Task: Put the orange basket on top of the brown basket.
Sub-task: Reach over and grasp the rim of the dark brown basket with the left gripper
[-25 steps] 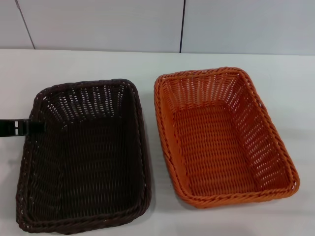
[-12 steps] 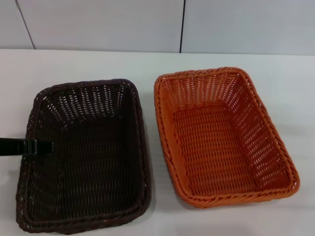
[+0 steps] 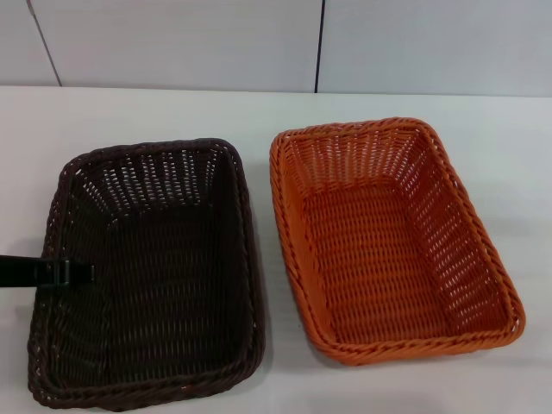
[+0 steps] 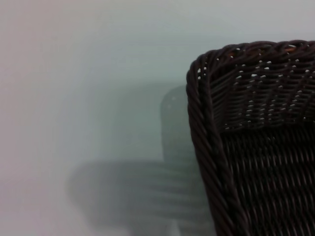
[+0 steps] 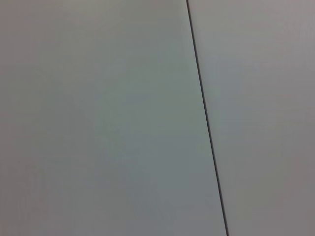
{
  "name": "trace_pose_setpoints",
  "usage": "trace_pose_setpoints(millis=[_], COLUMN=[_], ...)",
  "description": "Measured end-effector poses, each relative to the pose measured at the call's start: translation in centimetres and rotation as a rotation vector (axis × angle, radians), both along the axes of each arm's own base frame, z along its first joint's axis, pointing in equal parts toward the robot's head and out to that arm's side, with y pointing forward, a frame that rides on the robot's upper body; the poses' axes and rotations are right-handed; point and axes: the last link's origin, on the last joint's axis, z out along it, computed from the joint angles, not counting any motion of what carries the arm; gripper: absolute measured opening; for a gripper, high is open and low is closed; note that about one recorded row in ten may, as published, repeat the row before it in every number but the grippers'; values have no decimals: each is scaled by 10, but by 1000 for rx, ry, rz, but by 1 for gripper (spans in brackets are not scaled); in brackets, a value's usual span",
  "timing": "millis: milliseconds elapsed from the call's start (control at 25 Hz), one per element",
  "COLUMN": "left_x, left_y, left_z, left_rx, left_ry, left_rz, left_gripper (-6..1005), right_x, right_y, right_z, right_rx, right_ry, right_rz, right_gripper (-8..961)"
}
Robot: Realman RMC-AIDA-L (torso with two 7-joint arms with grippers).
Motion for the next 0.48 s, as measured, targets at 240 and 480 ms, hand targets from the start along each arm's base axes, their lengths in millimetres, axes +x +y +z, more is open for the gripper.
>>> trace_pose_setpoints(millis=[240, 480], left_x=[0, 7], left_y=[0, 0], left_z=[-2, 0], left_rx=[-5, 1], left_ry=[10, 17], left_rz=[-7, -36], left_gripper=[660, 511], right_x=[-1, -1], right_y=[0, 0], right_z=[0, 0], right_rx=[2, 2], right_ry=[0, 1], right_rz=[4, 4], right_gripper=[793, 792])
